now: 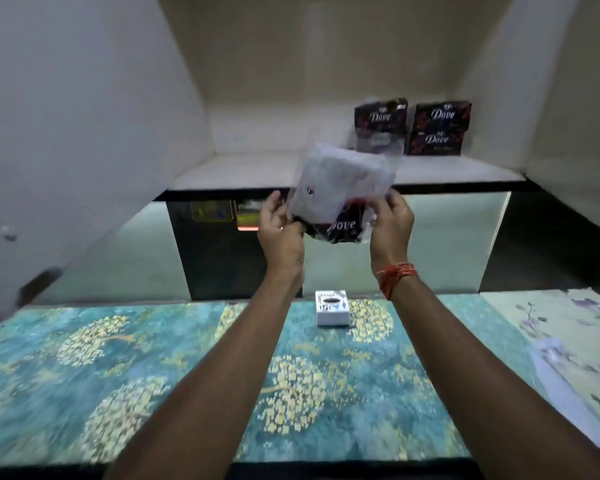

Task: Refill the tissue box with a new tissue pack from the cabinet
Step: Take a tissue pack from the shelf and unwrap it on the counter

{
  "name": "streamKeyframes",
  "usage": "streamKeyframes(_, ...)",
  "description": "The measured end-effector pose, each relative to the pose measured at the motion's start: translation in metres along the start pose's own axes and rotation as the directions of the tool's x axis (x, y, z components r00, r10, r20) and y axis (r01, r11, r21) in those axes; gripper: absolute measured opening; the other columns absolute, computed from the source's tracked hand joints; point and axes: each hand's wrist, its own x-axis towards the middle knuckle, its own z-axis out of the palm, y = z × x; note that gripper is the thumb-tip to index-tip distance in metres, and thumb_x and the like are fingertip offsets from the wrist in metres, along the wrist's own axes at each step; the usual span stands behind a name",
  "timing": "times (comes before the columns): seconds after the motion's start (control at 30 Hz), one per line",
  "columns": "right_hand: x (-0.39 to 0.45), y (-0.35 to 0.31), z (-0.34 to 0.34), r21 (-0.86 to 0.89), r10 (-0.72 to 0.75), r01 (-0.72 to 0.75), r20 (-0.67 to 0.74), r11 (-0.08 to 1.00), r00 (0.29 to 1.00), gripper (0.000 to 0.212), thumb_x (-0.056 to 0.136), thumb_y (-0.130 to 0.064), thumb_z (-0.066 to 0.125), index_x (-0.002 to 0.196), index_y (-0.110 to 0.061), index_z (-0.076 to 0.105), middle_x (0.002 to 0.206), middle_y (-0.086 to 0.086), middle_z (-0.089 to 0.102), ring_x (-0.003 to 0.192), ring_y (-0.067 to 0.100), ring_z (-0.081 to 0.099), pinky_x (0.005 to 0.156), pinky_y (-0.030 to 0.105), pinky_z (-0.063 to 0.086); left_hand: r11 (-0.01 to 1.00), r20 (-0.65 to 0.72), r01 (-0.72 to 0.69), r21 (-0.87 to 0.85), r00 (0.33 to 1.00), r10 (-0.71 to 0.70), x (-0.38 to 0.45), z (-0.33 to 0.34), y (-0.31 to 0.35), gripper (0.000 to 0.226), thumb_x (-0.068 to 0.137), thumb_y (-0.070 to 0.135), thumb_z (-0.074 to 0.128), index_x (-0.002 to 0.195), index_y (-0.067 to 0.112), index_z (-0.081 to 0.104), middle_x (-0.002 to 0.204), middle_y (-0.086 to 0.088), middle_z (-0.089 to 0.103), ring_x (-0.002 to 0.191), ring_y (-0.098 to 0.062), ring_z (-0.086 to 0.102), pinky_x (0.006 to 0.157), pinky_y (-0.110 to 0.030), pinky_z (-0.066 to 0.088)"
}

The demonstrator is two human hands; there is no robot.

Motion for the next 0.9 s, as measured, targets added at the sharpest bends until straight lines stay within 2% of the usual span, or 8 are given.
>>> streamKeyframes(0.13,-0.043,0.064,-0.028,-0.104,0.140,-0.139,0.007,0.985,0.990,0.012,0.084,0.000,0.060,0.084,-0.012,0.060,0.074,0.003,0.058,0.067,0.012,0.051,0.058,0.024,0.045,0.952,-0.085,0.299,-0.058,0.949,-0.303,-0.034,-0.051,-0.061,0.039,0.084,0.003,0.049,0.121,0.008,0.059,0.095,-0.011,0.063,0.080,-0.025,0.063,0.067,-0.040,0.061)
streamKeyframes(0.27,-0.076,0.126,-0.049,-0.164,0.250,-0.249,-0.016,0.954,0.968,0.017,0.083,0.002,0.063,0.088,-0.013,0.064,0.077,0.000,0.064,0.068,0.010,0.058,0.064,0.030,0.051,0.798,-0.108,0.563,-0.216,0.798,-0.593,-0.058,-0.085,-0.115,0.026,0.098,0.011,0.035,0.109,0.007,0.058,0.098,-0.014,0.056,0.087,-0.028,0.057,0.091,-0.055,0.050)
streamKeyframes(0.37,-0.091,0.170,-0.063,-0.195,0.343,-0.334,0.013,0.922,0.939,0.026,0.082,0.004,0.063,0.102,-0.013,0.062,0.088,0.000,0.066,0.078,0.014,0.062,0.070,0.029,0.055,0.750,-0.185,0.606,-0.267,0.731,-0.657,-0.055,-0.105,-0.156,0.029,0.100,0.015,0.032,0.099,0.010,0.061,0.102,-0.016,0.060,0.093,-0.032,0.059,0.087,-0.053,0.050)
streamKeyframes(0.47,-0.094,0.218,-0.074,-0.286,0.383,-0.345,0.089,0.894,0.920,0.029,0.080,-0.003,0.071,0.103,-0.018,0.063,0.097,0.002,0.069,0.087,0.020,0.066,0.074,0.032,0.057,0.719,-0.242,0.626,-0.303,0.679,-0.693,-0.034,-0.115,-0.198,0.037,0.100,0.029,0.034,0.116,0.013,0.064,0.119,-0.021,0.065,0.109,-0.041,0.061,0.090,-0.057,0.050)
streamKeyframes(0.6,-0.081,0.265,-0.082,-0.424,0.453,-0.326,0.243,0.845,0.858,0.037,0.075,-0.008,0.076,0.108,-0.017,0.061,0.099,-0.002,0.070,0.089,0.013,0.067,0.077,0.029,0.054,0.713,-0.361,0.656,-0.248,0.621,-0.696,-0.002,-0.126,-0.243,0.041,0.101,0.041,0.035,0.111,0.017,0.066,0.109,-0.015,0.069,0.091,-0.032,0.066,0.072,-0.041,0.055)
streamKeyframes(0.7,-0.060,0.280,-0.087,-0.533,0.530,-0.289,0.379,0.795,0.759,0.055,0.071,-0.037,0.078,0.118,-0.030,0.051,0.110,-0.011,0.063,0.099,0.007,0.063,0.082,0.029,0.053,0.715,-0.422,0.668,-0.206,0.599,-0.681,0.021,-0.138,-0.268,0.042,0.100,0.043,0.039,0.112,0.015,0.067,0.101,-0.011,0.071,0.085,-0.029,0.068,0.063,-0.036,0.056)
streamKeyframes(0.8,-0.030,0.284,-0.080,-0.580,0.359,-0.073,0.397,0.812,0.844,0.062,0.073,-0.051,0.071,0.125,-0.026,0.048,0.118,-0.007,0.055,0.108,0.011,0.057,0.083,0.027,0.051,0.729,-0.482,0.656,-0.197,0.583,-0.655,0.042,-0.152,-0.290,0.034,0.097,0.034,0.050,0.113,0.010,0.069,0.102,-0.013,0.073,0.088,-0.033,0.071,0.060,-0.042,0.060)
streamKeyframes(0.9,-0.003,0.279,-0.059,-0.511,0.084,0.160,0.421,0.845,0.903,0.036,0.086,-0.026,0.066,0.116,-0.008,0.061,0.111,0.005,0.063,0.100,0.019,0.061,0.080,0.031,0.053,0.710,-0.536,0.676,-0.199,0.531,-0.656,0.053,-0.165,-0.302,0.039,0.091,0.035,0.057,0.116,0.007,0.070,0.111,-0.017,0.073,0.099,-0.038,0.070,0.074,-0.054,0.061)
